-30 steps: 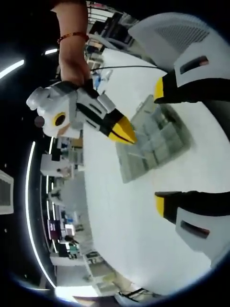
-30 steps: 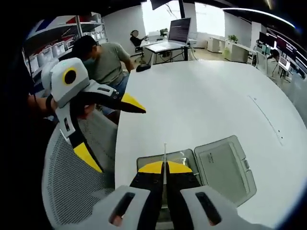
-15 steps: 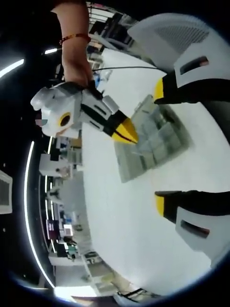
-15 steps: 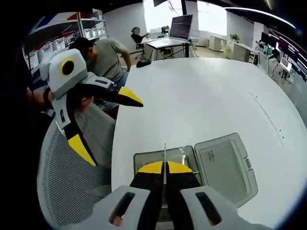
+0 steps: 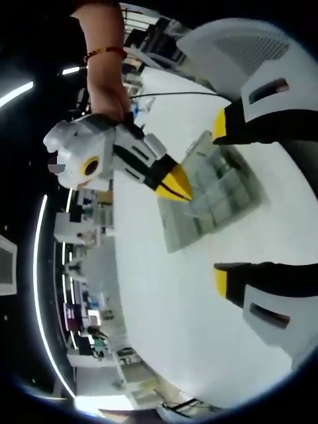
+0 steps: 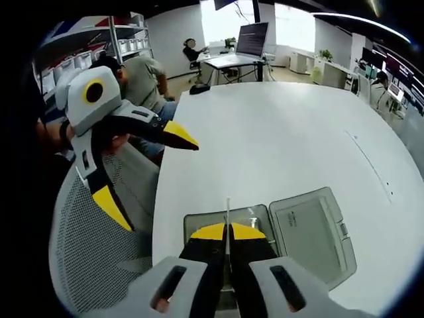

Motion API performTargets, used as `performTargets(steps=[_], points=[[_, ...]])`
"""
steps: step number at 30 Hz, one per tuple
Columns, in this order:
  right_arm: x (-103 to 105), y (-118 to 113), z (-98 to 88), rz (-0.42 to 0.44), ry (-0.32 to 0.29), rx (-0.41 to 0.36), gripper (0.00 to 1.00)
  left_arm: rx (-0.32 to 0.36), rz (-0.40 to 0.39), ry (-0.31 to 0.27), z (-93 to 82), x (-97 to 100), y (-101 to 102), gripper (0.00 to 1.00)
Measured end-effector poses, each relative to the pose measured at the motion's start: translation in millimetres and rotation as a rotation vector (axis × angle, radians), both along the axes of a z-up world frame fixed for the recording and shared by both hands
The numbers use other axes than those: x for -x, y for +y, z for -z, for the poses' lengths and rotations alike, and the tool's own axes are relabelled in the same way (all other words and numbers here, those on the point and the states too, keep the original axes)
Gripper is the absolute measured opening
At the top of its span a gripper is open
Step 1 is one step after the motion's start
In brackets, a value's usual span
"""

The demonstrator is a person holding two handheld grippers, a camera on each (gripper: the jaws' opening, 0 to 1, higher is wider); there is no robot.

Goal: Insert the divider into the dual guide fixture by aligning both edges with the guide slots and pushing it downward to the bottom, including one-sided entry, uneven engagement, binding, and posture correction.

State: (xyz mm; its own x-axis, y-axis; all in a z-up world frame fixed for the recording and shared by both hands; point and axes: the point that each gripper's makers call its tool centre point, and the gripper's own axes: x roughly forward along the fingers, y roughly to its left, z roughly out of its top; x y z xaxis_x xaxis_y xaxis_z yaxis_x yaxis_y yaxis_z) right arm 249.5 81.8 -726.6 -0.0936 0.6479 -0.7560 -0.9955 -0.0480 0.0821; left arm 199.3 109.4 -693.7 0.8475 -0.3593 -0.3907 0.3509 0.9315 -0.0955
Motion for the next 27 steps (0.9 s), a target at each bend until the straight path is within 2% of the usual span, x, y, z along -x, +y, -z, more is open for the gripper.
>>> performTargets(steps=[8,14,21,27], points=[[1,-3,3.8,-0.020,-0.004,0.009,0.00,0.002,0.000,0.001,0.4,-0.4,0,0.71],[6,1,6.0,-0.114,-0.048,0.026,0.00,0.002,0.003,0.010,2.3,-0.3,0,0.71],[8,5,13.3,-0.145,-0.079,0.065,0.00,0.001,0.002,0.017,3.0,0.9,0,0.70],[8,5,18.7,-0.139,-0.073,0.080,0.00,0.004,0.001,0.012,1.1,0.5,-1,0.70]])
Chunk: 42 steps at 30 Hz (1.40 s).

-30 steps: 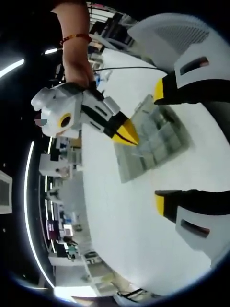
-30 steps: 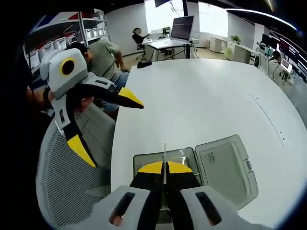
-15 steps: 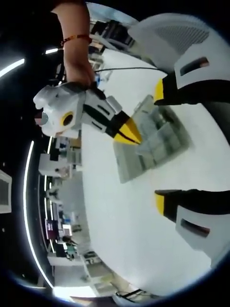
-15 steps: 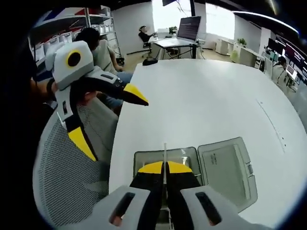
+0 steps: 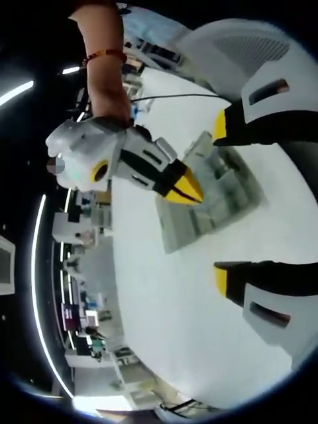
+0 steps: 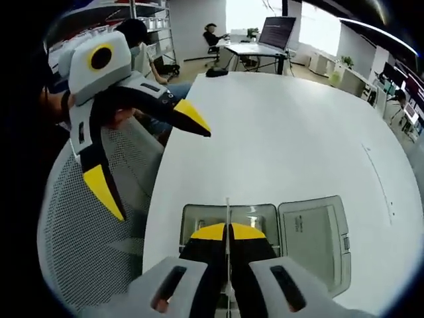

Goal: Insert the divider into the dual guide fixture by aligning both edges with the guide slots and pushing it downward to the bottom, including one-sided entry, uneven engagement, binding, and posture correction.

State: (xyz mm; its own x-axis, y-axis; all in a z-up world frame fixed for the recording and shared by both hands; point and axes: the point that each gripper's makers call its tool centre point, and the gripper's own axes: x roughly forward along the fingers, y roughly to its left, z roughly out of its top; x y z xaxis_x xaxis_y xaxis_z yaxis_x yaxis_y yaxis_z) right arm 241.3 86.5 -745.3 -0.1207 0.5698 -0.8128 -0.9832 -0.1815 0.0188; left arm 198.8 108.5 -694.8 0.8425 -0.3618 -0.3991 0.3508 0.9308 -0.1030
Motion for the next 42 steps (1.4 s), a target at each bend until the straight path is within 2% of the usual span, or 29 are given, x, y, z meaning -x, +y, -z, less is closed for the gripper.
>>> performTargets(steps=[19,34,40,42], points=[[0,1,16.0,0.009,0.001,0.033,0.00,-0.020,0.014,0.002,-3.7,1.3,1,0.70],[0,4,33.2,0.013,-0.021,0.080,0.00,-0.043,0.018,0.016,-8.5,5.9,2,0.70],[-2,2,40.6,0.047,-0.011,0.058,0.00,-0.051,0.020,0.032,-5.0,10.1,1,0.70],[-2,3,41.0,0.043,-0.031,0.042,0.00,-0.048,0.018,0.034,-4.7,10.1,1,0.70]])
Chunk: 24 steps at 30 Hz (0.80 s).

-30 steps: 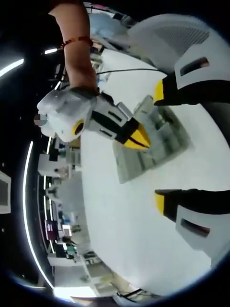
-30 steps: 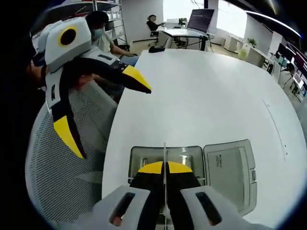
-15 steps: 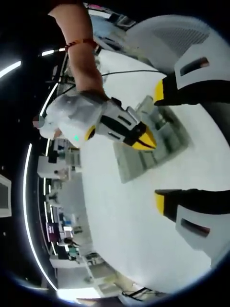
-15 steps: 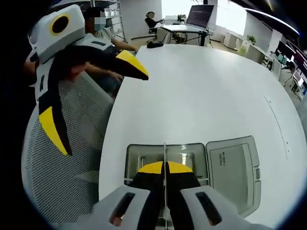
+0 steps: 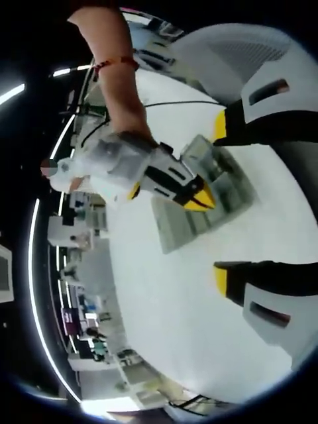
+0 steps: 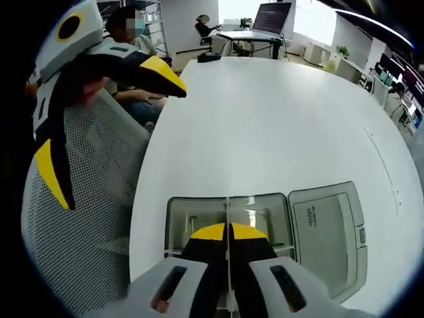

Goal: Insert the divider into the dual guide fixture by aligning both edges with the guide slots and pushing it downward to the bottom, including one-sided entry, uneven engagement, binding, and posture correction.

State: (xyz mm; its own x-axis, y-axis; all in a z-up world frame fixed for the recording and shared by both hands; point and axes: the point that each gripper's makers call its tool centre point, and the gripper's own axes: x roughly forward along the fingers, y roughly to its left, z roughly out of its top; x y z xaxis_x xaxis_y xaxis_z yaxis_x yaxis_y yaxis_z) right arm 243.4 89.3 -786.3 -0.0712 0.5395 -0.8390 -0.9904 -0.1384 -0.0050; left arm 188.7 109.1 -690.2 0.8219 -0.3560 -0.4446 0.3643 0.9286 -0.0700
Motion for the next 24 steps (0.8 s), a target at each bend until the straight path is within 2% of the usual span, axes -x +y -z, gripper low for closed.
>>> performTargets(steps=[11,16,20,24], points=[[1,3,3.8,-0.032,-0.033,0.059,0.00,0.000,0.020,0.004,0.8,-2.4,-7,0.70],[-1,3,7.2,-0.015,-0.040,0.059,0.00,-0.001,0.023,0.007,0.6,-2.0,-7,0.70],[0,6,8.7,0.033,-0.017,0.067,0.00,-0.002,0.022,0.023,2.5,1.6,-1,0.70],[9,5,8.8,0.024,0.007,0.066,0.12,0.004,0.011,0.031,3.9,3.1,3,0.70]])
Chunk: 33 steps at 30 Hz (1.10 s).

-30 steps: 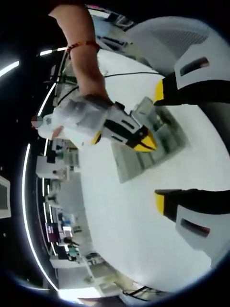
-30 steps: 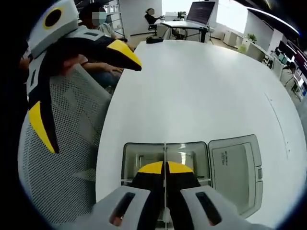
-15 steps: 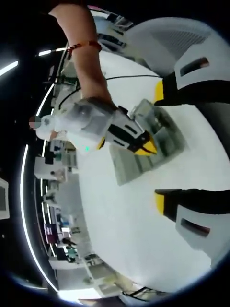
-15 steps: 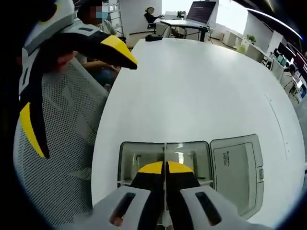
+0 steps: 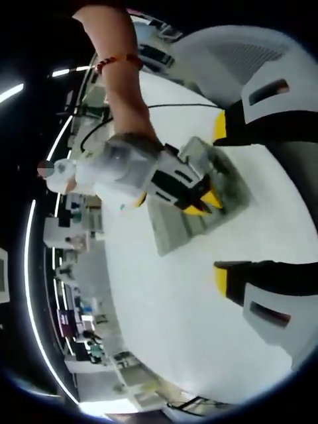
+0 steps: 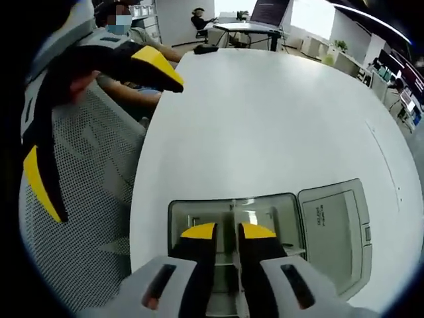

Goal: Insert the divider into the dual guide fixture by aligning both edges with the guide slots and pushing it downward to the bottom, including one-sided entry, uneven engagement, binding, and posture correction.

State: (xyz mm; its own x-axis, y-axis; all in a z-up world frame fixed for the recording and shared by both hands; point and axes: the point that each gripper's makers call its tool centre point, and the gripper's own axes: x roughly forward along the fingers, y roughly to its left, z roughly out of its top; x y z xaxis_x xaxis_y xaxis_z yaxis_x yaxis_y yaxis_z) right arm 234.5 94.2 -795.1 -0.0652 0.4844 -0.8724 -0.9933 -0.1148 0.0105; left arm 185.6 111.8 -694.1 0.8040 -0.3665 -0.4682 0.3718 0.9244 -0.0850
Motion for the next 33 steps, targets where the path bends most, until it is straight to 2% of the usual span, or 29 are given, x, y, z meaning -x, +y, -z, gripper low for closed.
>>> performTargets(steps=[8,11,13,16,21,25,28,29,33], points=[[0,-9,-16.9,0.083,0.013,-0.045,0.17,0.028,-0.008,-0.006,-4.5,0.4,0,0.70],[-2,-17,-26.6,0.140,0.009,-0.088,0.21,0.054,-0.012,-0.001,-5.9,2.6,-1,0.70],[0,-22,-34.3,0.188,0.033,-0.131,0.23,0.060,-0.012,-0.005,-8.5,3.7,-2,0.70],[-2,-26,-48.4,0.249,0.037,-0.218,0.24,0.072,-0.015,-0.017,-13.7,4.6,-2,0.70],[-2,-41,-66.3,0.318,0.027,-0.306,0.37,0.080,-0.009,-0.017,-16.7,6.9,-3,0.70],[-1,-57,-78.9,0.382,0.000,-0.345,0.40,0.082,0.012,-0.023,-21.6,9.9,-7,0.71],[2,-70,-88.2,0.438,0.008,-0.391,0.46,0.070,0.028,-0.031,-23.3,11.1,-7,0.72],[5,-74,-89.2,0.449,0.020,-0.393,0.47,0.068,0.035,-0.037,-23.8,11.3,-7,0.73],[6,-91,-94.7,0.495,-0.005,-0.404,0.52,0.085,0.066,-0.044,-25.9,14.0,-12,0.77]])
